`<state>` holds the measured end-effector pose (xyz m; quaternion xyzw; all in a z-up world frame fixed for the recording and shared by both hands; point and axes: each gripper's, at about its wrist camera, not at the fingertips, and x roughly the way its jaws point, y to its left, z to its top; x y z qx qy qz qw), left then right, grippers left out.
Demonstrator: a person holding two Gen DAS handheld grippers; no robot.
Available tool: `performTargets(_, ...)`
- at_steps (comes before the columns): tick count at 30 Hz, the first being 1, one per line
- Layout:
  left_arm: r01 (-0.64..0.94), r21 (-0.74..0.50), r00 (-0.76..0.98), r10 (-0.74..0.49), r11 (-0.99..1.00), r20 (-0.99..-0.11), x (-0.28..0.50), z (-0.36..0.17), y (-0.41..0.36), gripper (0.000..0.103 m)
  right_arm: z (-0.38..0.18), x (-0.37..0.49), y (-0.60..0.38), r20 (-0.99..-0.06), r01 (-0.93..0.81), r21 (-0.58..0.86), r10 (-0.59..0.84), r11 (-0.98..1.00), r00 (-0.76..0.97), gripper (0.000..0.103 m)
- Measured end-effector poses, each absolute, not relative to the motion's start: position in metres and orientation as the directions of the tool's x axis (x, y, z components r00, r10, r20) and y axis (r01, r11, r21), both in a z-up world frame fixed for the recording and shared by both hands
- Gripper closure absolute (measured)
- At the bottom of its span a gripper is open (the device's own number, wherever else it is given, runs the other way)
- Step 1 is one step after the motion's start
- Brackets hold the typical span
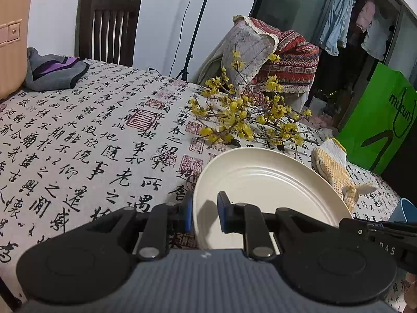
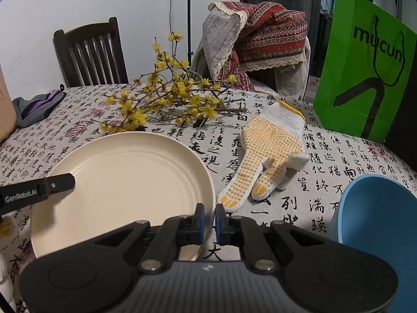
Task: Organize plates and bowls
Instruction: 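Close both grippers on the rim of the cream plate, then lift the cream plate with both grippers and carry it toward the blue bowls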
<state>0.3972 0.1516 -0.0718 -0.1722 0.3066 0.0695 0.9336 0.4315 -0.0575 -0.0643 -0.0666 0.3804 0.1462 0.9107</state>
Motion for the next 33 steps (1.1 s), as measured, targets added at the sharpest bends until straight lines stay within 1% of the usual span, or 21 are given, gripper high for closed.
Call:
performTargets(15, -0.216, -0.284, 0.832, 0.024, 0.934, -0.554, 0.387, -0.056, 0.151, 0.084, -0.051, 0.421, -0.065, -0.674, -0.324, 0.021, 0.253, 0.946, 0.694, 0.095)
performTargets(29, -0.213, -0.269, 0.825, 0.025, 0.939, -0.564, 0.37, -0.041, 0.157, 0.084, -0.028, 0.395, -0.064, -0.637, -0.346, 0.023, 0.281, 0.938, 0.718, 0.095)
performTargets(33, -0.199, -0.273, 0.81, 0.002, 0.941, -0.586, 0.363, -0.034, 0.159, 0.084, -0.023, 0.386, -0.065, -0.626, -0.344, 0.025, 0.283, 0.939, 0.726, 0.095)
